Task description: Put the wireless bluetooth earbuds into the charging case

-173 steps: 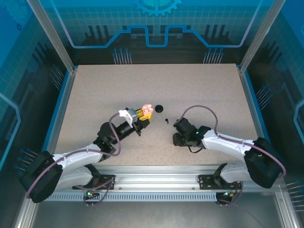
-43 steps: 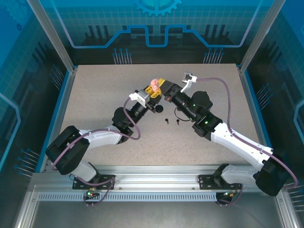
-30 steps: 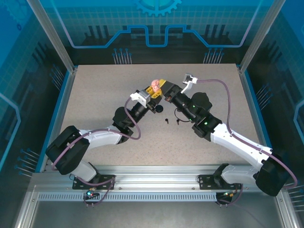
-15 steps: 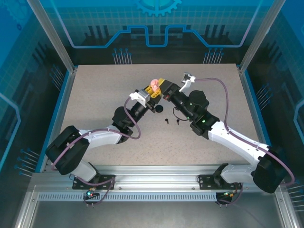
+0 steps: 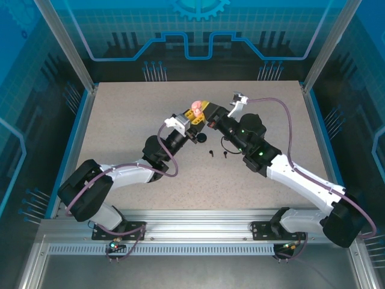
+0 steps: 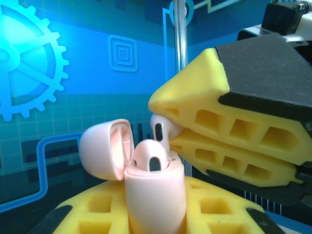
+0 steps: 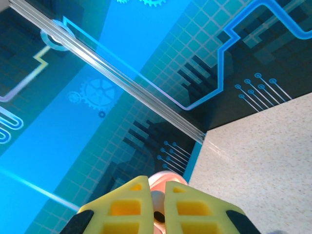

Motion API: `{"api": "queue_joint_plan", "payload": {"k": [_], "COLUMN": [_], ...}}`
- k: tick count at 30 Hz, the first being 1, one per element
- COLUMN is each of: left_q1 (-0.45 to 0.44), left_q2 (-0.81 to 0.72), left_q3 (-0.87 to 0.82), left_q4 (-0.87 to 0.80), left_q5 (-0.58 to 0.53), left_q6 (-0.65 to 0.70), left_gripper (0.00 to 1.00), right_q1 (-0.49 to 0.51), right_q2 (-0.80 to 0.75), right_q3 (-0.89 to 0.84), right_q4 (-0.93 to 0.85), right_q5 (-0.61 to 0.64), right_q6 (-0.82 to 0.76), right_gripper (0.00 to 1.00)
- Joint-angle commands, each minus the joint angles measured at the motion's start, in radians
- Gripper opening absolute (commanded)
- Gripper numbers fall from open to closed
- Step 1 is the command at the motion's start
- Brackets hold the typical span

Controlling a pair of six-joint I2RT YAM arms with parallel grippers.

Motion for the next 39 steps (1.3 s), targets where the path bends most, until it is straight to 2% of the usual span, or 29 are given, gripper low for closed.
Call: {"api": "queue_joint_plan", "payload": {"k": [1, 10, 14, 21, 24, 27, 31, 35, 39], "left_q1": [-0.007, -0.008, -0.008, -0.010, -0.009, -0.011, -0.012, -0.013, -0.013], "left_q2": [-0.030, -0.030, -0.032, -0.039, -0.036, -0.035, -0.043, -0.053, -0.070], "left_q3": [0.026, 0.022, 0.015, -0.010, -0.026, -0.041, -0.060, -0.087, -0.118], "left_q4": [0.071, 0.054, 0.052, 0.051, 0.067, 0.076, 0.076, 0.076, 0.075], "left_q5": [0.018, 0.026, 0.030, 0.030, 0.027, 0.025, 0.026, 0.028, 0.034], "left_q6": [0.009, 0.003, -0.007, -0.032, -0.046, -0.057, -0.060, -0.058, -0.057], "left_gripper": [0.00, 0.00, 0.00, 0.00, 0.00, 0.00, 0.00, 0.00, 0.00], "right_q1": [0.044, 0.058, 0.052, 0.028, 0.023, 0.016, 0.010, 0.006, 0.007], "right_q2": [-0.014, 0.012, 0.022, -0.020, -0.037, -0.057, -0.086, -0.116, -0.129], "right_q3": [0.026, 0.064, 0.101, 0.162, 0.204, 0.226, 0.226, 0.222, 0.227], "right_q4": [-0.197, -0.310, -0.337, -0.364, -0.409, -0.446, -0.491, -0.557, -0.637], "right_q5": [-0.019, -0.002, -0.005, -0.011, -0.015, -0.006, 0.013, 0.013, -0.016], "right_q6": [-0.078, -0.100, -0.111, -0.134, -0.161, -0.175, -0.182, -0.183, -0.214], "right_gripper": [0.09, 0.11, 0.22, 0.61, 0.75, 0.84, 0.87, 0.84, 0.64]}}
